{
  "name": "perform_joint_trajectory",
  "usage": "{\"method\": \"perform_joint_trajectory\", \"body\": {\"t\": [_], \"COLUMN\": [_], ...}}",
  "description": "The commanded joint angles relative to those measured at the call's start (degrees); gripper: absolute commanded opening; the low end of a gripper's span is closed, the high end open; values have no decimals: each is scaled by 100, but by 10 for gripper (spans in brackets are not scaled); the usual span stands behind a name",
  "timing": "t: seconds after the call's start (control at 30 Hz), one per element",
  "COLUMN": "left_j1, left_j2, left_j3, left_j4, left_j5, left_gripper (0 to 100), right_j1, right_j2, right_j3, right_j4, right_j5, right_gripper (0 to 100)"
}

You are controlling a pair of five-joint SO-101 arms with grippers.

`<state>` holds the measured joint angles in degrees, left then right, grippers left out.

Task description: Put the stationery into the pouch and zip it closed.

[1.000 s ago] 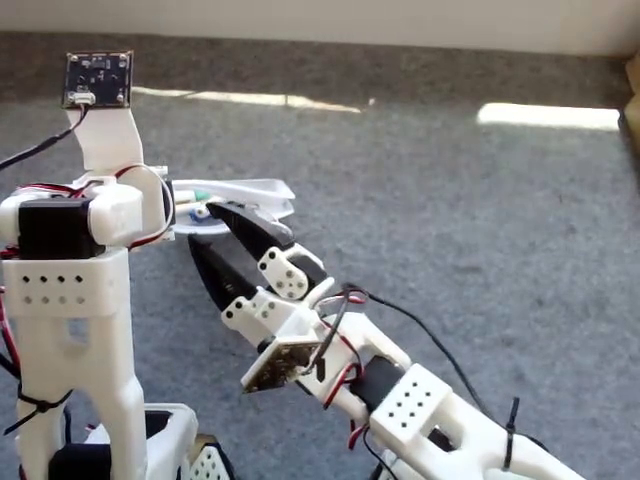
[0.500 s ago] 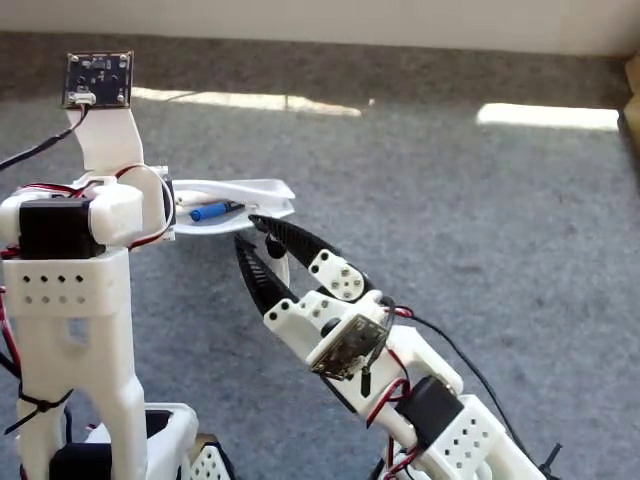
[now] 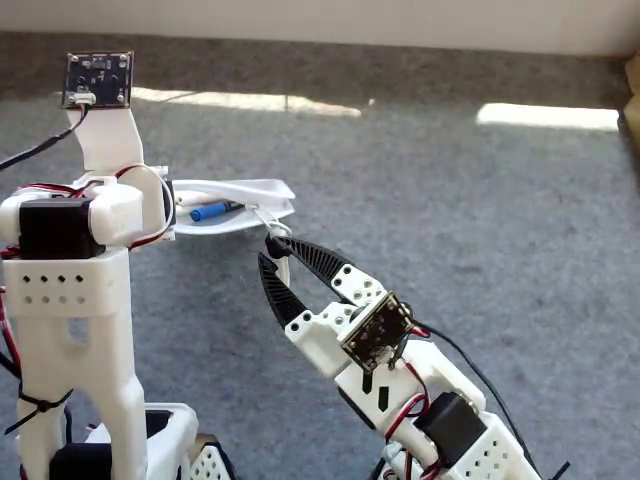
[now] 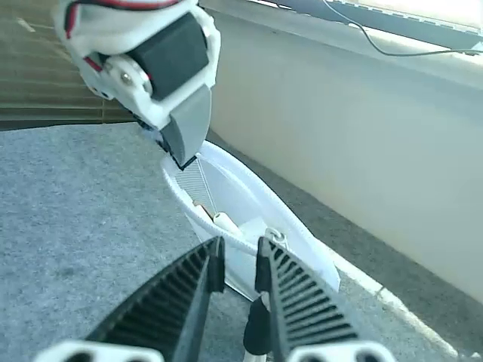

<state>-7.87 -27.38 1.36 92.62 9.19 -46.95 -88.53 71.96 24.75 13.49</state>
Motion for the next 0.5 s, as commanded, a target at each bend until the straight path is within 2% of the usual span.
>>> {"method": "perform_joint_trajectory", "body": {"t": [0.0, 0.1, 0.23, 0.47], "left_j1": [-57, -57, -57, -57], "left_j2": [-48, -57, -57, -57], "left_j3": [-4, -4, -4, -4], "left_j4": [-105, -105, -105, -105], "left_j5": [53, 53, 53, 53], "left_gripper": [7, 7, 7, 7], "right_j1": [40, 57, 57, 40], "right_j2": [-110, -110, -101, -92], "right_j3": [-312, -312, -207, -57], "right_j4": [31, 40, 303, 418], "right_j5": [-141, -589, -1090, -1310], "right_gripper": [67, 88, 202, 204]}}
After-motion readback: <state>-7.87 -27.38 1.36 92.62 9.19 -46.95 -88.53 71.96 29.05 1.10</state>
